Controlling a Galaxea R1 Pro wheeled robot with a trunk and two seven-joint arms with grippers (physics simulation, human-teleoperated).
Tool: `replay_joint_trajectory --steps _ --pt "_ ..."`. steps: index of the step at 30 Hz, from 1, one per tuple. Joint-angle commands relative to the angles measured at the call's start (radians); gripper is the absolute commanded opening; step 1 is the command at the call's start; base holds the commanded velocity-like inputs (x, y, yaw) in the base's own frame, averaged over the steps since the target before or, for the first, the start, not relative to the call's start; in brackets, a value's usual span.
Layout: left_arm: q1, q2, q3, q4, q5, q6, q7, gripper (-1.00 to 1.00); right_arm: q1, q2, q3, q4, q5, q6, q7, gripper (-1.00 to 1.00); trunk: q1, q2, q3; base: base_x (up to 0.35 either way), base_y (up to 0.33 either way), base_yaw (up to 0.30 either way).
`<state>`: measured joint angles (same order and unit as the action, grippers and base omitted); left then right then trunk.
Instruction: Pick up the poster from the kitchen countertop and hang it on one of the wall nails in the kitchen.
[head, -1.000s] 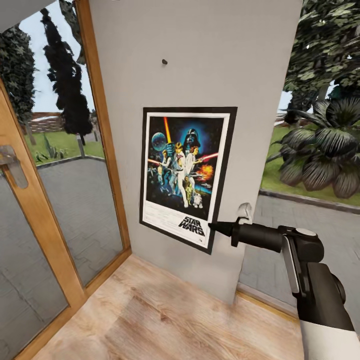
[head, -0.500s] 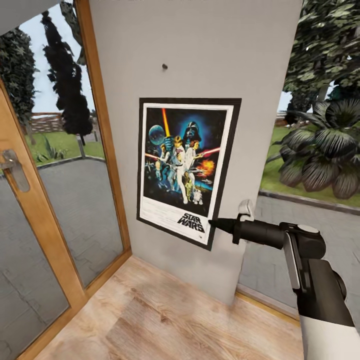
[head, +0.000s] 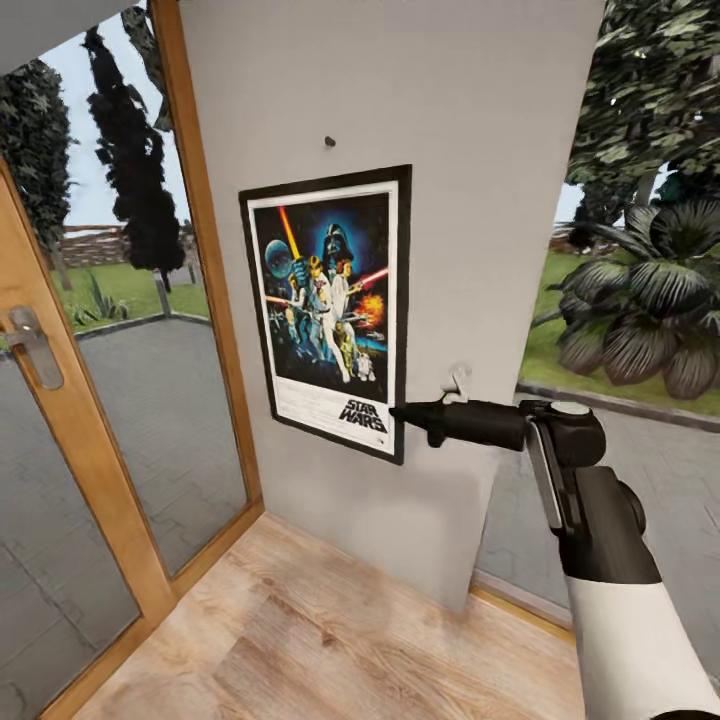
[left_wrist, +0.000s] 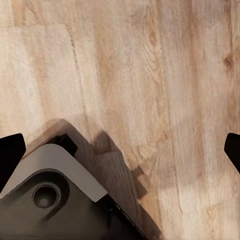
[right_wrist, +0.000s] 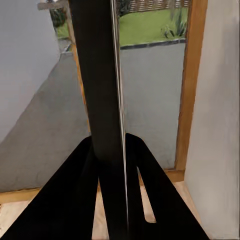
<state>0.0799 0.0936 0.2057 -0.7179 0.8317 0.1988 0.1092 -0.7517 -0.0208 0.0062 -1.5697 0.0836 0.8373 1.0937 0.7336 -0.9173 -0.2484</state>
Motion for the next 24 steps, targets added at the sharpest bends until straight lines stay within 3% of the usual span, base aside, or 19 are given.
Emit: replay_joint_trajectory --steps 1,5,8,12,15,18,20,24 --pt "0.000 -0.001 0.001 -0.003 0.010 0.004 0.006 1.00 -0.039 -0.002 -0.001 0.018 0.005 0.049 -0.012 -1.00 -0.004 0.006 0.002 0.000 0.000 0.000" --pt "0.000 -0.001 -0.001 -0.001 0.010 0.002 0.005 1.00 -0.134 0.000 -0.004 0.141 0.006 0.090 -0.041 -1.00 -0.019 0.034 0.015 0.000 0.000 0.000" --pt "0.000 -0.001 -0.003 0.000 0.012 -0.001 0.005 1.00 -0.165 0.001 -0.010 0.203 0.001 0.023 -0.047 -1.00 -0.031 0.055 0.024 0.000 0.000 0.000" --pt "0.000 0.000 -0.002 0.000 0.011 0.001 0.002 1.00 -0.168 -0.003 -0.022 0.187 -0.019 -0.027 -0.036 -1.00 -0.046 0.083 0.036 0.000 0.000 0.000" --pt "0.000 0.000 -0.003 0.000 0.011 0.003 0.002 1.00 -0.163 -0.007 -0.053 0.158 -0.087 -0.115 -0.024 -1.00 -0.057 0.104 0.046 0.000 0.000 0.000" --pt "0.000 0.000 -0.003 0.000 0.011 0.004 0.001 1.00 -0.151 -0.008 -0.062 0.156 -0.128 -0.198 -0.017 -1.00 -0.069 0.125 0.055 0.000 0.000 0.000" --pt "0.000 0.000 -0.004 0.000 0.010 0.005 0.000 1.00 -0.142 -0.008 -0.065 0.157 -0.142 -0.252 -0.015 -1.00 -0.077 0.139 0.062 0.000 0.000 0.000" --pt "0.000 0.000 -0.005 0.000 0.010 0.005 0.000 1.00 -0.137 -0.007 -0.068 0.162 -0.151 -0.280 -0.022 -1.00 -0.092 0.167 0.074 0.000 0.000 0.000"
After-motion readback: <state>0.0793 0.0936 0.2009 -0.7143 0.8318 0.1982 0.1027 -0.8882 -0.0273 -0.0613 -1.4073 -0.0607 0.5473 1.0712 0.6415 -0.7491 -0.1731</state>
